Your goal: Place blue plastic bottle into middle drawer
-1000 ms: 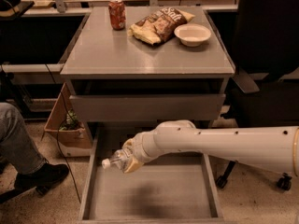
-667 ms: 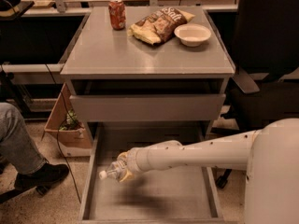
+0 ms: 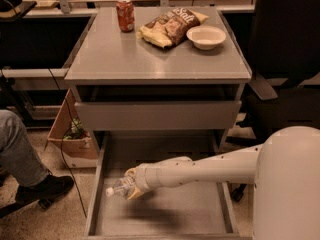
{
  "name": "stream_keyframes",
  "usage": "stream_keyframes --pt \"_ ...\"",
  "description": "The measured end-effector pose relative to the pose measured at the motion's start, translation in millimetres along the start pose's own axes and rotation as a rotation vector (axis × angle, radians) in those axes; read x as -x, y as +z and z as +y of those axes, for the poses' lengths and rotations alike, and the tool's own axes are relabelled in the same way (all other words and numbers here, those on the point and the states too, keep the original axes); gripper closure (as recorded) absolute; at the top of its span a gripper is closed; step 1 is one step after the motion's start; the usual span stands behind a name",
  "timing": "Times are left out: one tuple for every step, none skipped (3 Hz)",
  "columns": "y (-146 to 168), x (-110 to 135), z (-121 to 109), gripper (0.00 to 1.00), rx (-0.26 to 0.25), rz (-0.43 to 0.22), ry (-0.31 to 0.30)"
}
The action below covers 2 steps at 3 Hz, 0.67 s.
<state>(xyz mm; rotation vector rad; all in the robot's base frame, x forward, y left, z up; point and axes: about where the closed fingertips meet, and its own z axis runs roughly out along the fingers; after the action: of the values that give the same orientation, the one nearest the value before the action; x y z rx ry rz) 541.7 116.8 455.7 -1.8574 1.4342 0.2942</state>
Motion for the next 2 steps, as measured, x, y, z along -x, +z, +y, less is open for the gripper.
stream_keyframes --pt "32 -26 19 1.0 0.052 0.028 0.015" --pt "48 -40 27 1.0 0.082 0.05 0.03"
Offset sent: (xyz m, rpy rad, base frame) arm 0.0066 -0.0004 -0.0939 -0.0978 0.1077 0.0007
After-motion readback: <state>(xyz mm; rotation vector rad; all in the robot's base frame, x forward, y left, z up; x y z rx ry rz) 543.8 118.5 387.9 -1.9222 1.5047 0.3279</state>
